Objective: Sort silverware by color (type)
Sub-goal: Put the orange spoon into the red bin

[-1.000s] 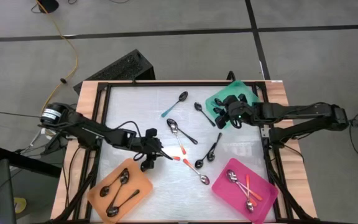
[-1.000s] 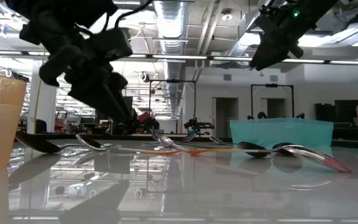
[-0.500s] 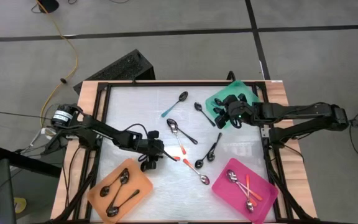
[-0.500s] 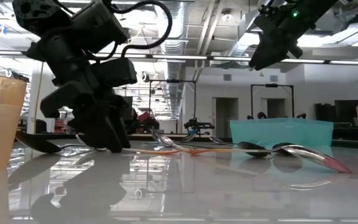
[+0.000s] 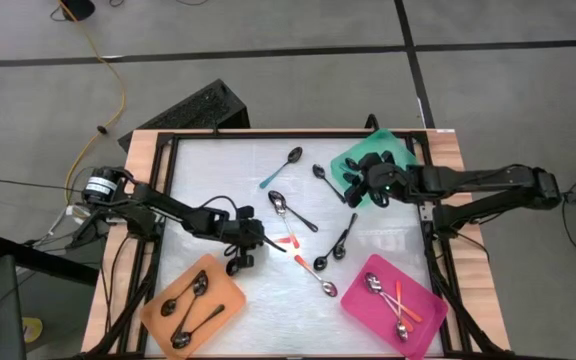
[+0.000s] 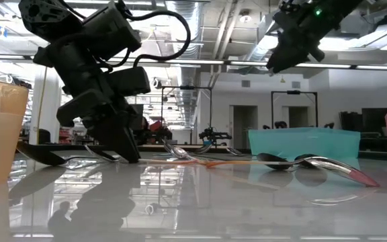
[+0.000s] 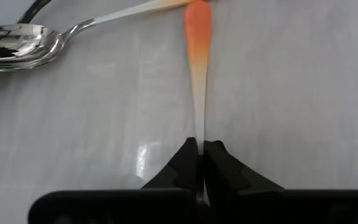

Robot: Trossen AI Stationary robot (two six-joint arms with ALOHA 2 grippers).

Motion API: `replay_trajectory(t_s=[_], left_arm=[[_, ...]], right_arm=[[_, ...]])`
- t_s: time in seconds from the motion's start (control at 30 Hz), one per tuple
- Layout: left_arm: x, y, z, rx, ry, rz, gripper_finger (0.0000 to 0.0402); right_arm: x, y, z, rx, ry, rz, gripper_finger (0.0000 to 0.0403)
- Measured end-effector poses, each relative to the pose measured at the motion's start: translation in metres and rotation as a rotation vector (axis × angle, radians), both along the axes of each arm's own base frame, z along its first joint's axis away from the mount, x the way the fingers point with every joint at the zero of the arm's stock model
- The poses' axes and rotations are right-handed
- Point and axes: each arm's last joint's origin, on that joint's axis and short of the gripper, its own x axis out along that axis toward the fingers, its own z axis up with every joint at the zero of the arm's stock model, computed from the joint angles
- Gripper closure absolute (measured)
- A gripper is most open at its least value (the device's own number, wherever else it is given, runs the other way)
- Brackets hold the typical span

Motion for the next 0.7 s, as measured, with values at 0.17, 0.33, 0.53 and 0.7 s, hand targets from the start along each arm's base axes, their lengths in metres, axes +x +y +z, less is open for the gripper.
replay_trajectory(t_s=[0.17, 0.33, 0.53, 0.7], left_arm=[[0.003, 0.000, 0.005, -0.008, -0.070, 0.045, 0.0400], [0.005, 0.002, 0.016, -0.020, -0.146, 0.110, 0.0401], [0.005, 0.002, 0.033, -0.031, -0.236, 0.153, 0.0401], [0.011, 0.002, 0.055, -0.048, -0.418, 0.169, 0.0401]], right_arm=[[-0.001, 0.007, 0.009, -0.008, -0.081, 0.035, 0.0237], [-0.013, 0.015, 0.025, -0.012, -0.185, 0.074, 0.0237], [-0.034, 0.028, 0.049, -0.016, -0.353, 0.145, 0.0237], [-0.047, 0.041, 0.063, -0.048, -0.429, 0.247, 0.0237]])
